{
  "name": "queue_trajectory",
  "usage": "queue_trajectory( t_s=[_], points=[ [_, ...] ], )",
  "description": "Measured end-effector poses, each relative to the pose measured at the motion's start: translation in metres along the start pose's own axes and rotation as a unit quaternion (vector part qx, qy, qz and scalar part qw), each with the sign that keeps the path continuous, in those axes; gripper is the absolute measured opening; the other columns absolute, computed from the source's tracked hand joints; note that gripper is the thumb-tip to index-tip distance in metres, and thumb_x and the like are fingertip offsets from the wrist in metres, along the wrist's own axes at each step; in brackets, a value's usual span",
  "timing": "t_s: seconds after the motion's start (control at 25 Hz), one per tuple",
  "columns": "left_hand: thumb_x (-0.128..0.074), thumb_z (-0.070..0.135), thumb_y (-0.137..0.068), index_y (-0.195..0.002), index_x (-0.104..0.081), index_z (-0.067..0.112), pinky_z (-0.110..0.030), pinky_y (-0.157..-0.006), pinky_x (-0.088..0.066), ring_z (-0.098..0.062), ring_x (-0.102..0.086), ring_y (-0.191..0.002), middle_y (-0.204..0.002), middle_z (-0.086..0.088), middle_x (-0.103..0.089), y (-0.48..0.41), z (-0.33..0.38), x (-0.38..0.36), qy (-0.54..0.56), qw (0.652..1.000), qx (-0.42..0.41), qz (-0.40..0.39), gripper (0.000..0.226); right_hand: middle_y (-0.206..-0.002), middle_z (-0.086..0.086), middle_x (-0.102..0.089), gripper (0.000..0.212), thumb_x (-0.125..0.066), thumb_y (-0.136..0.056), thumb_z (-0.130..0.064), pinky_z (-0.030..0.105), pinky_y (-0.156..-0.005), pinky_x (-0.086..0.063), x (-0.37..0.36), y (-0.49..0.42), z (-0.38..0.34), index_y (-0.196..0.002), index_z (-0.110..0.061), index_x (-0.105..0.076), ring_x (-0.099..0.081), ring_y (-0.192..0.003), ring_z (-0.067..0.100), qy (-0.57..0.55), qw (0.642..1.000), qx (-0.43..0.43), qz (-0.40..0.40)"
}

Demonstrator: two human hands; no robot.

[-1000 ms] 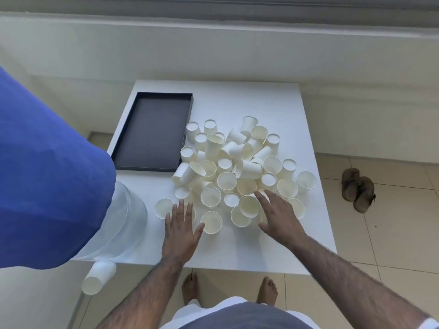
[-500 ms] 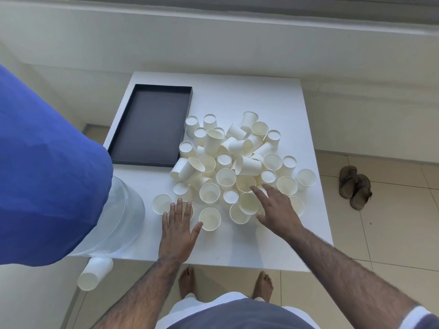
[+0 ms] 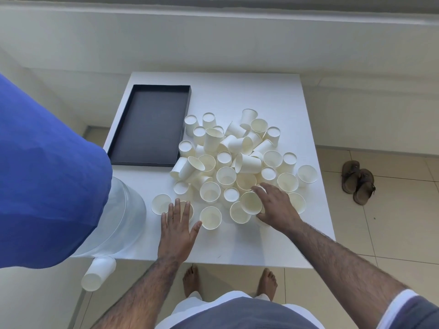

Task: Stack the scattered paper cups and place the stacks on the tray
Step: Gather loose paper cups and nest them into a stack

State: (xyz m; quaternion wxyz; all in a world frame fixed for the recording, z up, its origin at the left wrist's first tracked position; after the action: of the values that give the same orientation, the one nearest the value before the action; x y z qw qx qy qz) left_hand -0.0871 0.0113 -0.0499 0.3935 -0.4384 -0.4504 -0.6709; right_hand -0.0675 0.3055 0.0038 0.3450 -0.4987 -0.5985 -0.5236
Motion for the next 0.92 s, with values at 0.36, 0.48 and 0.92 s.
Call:
queue_trajectory(
  t_s=[0.36,0.48,0.92],
  points=[
    [0.014,0.078,-0.09,-0.168,-0.009,0.022,-0.048,-0.131,0.0,-0.029,0.002,-0.163,-0.176,-0.007,0.005,-0.006,0.008,0.031,0.042,0.998,0.012,0.048,0.1,-0.155,0.003,-0.037,0.076,-0.072,-0.084,-0.031,0.042,-0.111,-0.037,0.0,-0.003,0.002,-0.153,-0.029,-0.039,-0.033,-0.146,0.025,0.006,1.0,0.009,0.004],
    [-0.008,0.069,-0.102,-0.168,-0.013,0.021,-0.048,-0.131,0.002,-0.027,0.001,-0.163,-0.176,-0.006,0.002,-0.009,0.003,0.036,0.089,0.994,0.041,0.056,0.081,-0.155,0.003,-0.038,0.071,-0.071,-0.084,-0.031,0.041,-0.109,-0.038,-0.001,-0.005,0.003,-0.149,-0.028,-0.043,-0.033,-0.146,0.025,0.002,1.0,0.007,0.005],
    [-0.013,0.062,-0.105,-0.164,-0.028,0.016,-0.052,-0.131,-0.008,-0.025,-0.013,-0.161,-0.175,-0.006,-0.012,0.038,0.002,0.032,0.159,0.977,0.034,0.135,0.076,-0.159,0.003,-0.03,0.094,-0.072,-0.081,-0.034,0.048,-0.117,-0.026,-0.01,0.002,0.005,-0.16,-0.033,-0.021,-0.027,-0.149,0.025,0.0,1.0,0.026,-0.003]
  ],
)
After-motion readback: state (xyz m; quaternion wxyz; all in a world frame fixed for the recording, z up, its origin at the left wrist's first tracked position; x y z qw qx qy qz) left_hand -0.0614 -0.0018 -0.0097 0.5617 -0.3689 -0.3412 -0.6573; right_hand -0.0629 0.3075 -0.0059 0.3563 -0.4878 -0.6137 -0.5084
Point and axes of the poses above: each hand's wrist, its own y-axis away from the middle knuckle, its own x-axis out of the back of the hand, z = x × y, the point moved 10 cm from there along -y, towards the middle knuckle
